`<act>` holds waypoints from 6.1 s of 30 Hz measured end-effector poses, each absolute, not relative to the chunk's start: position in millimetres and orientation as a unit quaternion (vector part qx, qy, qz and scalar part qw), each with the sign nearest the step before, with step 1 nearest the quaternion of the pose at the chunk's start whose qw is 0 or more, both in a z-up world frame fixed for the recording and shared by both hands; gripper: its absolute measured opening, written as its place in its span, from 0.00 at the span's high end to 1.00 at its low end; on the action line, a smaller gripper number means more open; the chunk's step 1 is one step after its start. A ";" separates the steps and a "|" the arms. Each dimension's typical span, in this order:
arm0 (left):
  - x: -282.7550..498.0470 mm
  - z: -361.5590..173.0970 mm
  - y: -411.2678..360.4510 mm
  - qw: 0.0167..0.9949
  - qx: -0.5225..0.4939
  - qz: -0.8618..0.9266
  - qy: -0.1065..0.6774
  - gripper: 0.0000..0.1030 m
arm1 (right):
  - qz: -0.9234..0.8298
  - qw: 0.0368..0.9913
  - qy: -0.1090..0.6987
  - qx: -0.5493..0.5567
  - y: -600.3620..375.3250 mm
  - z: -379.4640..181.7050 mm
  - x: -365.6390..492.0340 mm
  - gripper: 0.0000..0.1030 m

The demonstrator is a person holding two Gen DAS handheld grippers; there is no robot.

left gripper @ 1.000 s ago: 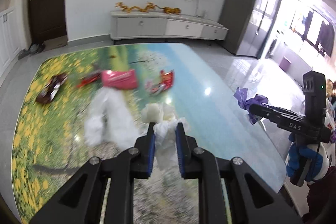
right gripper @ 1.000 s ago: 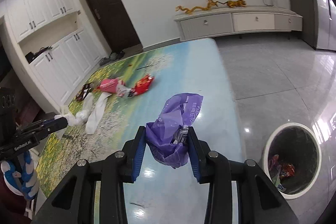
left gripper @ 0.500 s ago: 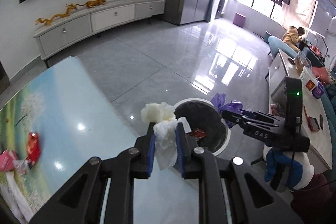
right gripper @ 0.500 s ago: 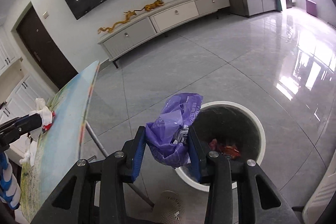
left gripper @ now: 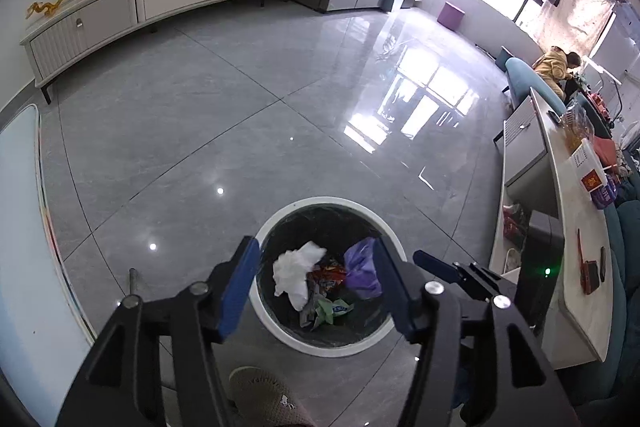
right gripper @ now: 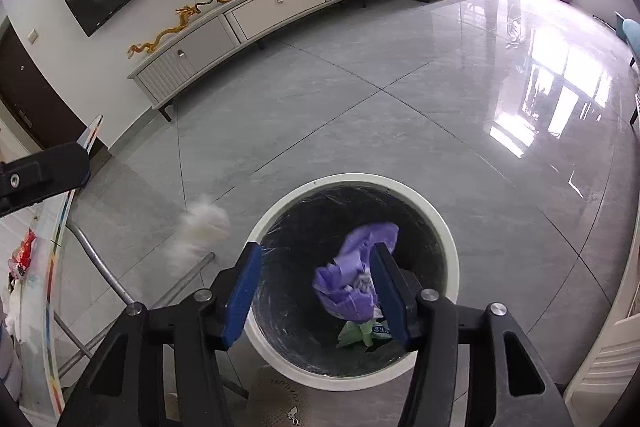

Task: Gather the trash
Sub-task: 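Carry purple bag and tissue to the bin and open both tools, then move both open tools back over the table toward the remaining trash, then grasp the red snack bag with the right tool while the left grasps white tissue, then carry red bag and tissue to the bin and open both tools over it, then move both open tools back over the table toward the pink box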

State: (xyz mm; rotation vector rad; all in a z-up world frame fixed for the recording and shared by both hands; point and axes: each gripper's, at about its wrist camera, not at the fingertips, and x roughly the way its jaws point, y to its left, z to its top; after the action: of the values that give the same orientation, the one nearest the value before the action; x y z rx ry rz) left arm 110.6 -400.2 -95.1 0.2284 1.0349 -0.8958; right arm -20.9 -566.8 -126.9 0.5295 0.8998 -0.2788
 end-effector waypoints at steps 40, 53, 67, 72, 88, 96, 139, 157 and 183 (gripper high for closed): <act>40.0 10.3 -73.8 0.893 0.013 -0.286 0.348 0.44 | -0.031 0.932 0.324 0.159 -404.6 44.3 -39.2 0.43; 53.2 -19.8 65.3 0.919 -0.033 -0.173 0.353 0.44 | 0.040 0.936 0.334 0.107 -313.3 60.8 -7.7 0.44; 66.3 -52.4 83.2 0.895 -0.061 -0.227 0.378 0.44 | 0.105 0.911 0.392 0.078 -237.5 18.6 56.1 0.44; 85.1 -71.2 54.7 0.881 -0.053 -0.233 0.408 0.45 | 0.120 0.903 0.406 0.071 -225.9 5.9 79.8 0.44; 114.2 -109.6 35.3 0.883 -0.021 -0.174 0.436 0.60 | 0.157 0.879 0.443 0.076 -195.9 -35.2 158.0 0.44; 113.7 -111.3 34.2 0.880 -0.019 -0.191 0.434 0.94 | 0.164 0.875 0.453 0.051 -178.3 -50.4 169.2 0.69; 107.0 -83.4 -325.4 0.757 0.054 -0.426 0.493 0.98 | -0.103 0.879 0.416 0.208 -537.5 -96.7 -4.5 0.79; 117.4 -107.6 -390.5 0.737 0.048 -0.427 0.522 0.63 | -0.150 0.857 0.436 0.232 -578.9 -116.8 -23.5 0.51; 66.1 -8.8 -87.3 0.902 0.064 -0.255 0.343 0.48 | -0.093 0.926 0.338 0.142 -457.4 23.9 -49.2 0.39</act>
State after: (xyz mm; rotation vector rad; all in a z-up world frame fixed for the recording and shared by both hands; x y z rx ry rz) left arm 66.1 -87.3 -8.8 0.1321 0.7088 -0.5270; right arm -49.2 -457.4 23.9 0.2906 0.6930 -0.1911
